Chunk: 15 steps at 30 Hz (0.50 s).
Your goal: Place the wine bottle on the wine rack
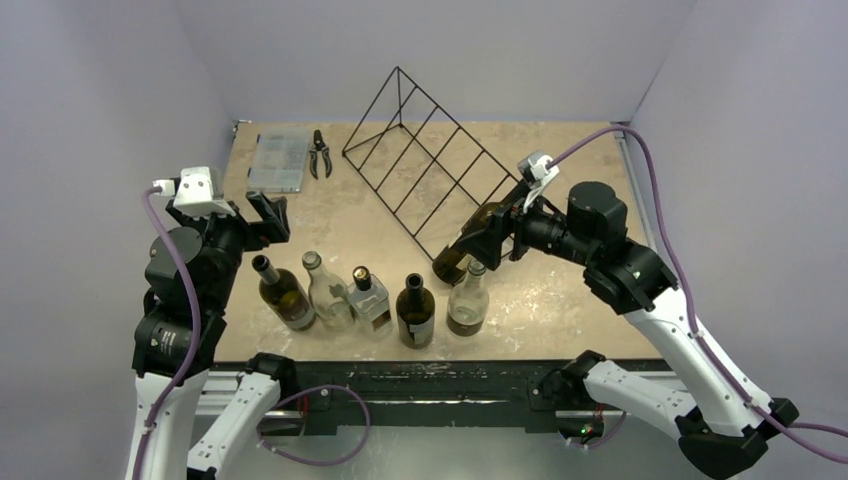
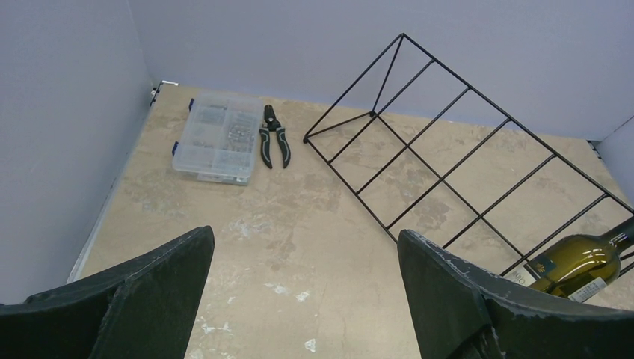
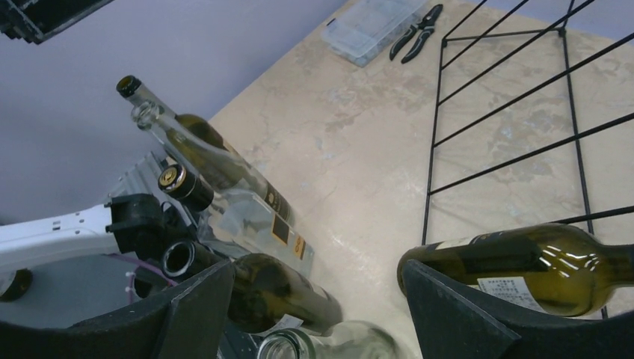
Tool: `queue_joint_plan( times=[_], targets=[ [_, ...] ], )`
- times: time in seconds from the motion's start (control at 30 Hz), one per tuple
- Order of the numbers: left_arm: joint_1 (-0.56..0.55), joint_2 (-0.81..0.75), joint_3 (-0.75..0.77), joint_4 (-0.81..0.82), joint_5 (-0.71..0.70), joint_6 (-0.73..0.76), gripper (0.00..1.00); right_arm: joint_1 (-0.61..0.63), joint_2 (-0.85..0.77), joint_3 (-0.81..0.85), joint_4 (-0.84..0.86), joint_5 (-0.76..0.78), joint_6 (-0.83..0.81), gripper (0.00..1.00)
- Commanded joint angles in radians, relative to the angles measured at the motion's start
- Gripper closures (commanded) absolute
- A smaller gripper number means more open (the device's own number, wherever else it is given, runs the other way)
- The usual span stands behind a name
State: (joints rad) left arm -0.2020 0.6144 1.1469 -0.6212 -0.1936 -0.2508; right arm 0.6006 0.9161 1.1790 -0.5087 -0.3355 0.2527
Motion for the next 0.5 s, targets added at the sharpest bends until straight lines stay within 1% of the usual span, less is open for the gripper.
queue_joint_plan(
  times=[0.0,0.23,0.47],
  targets=[
    [0.011,0.013,-0.002,0.033,0.006,-0.010,0.07,0.047,-0.005,-0.010,-0.003,0.045,-0.023,0.12],
    [0.015,0.016,-0.001,0.034,0.006,-0.010,0.07,0.101,-0.018,-0.028,-0.039,0.084,-0.033,0.02],
    [0.018,0.019,-0.001,0.033,0.010,-0.011,0.07,0.125,-0.041,-0.052,-0.063,0.083,-0.045,0.01]
  ],
)
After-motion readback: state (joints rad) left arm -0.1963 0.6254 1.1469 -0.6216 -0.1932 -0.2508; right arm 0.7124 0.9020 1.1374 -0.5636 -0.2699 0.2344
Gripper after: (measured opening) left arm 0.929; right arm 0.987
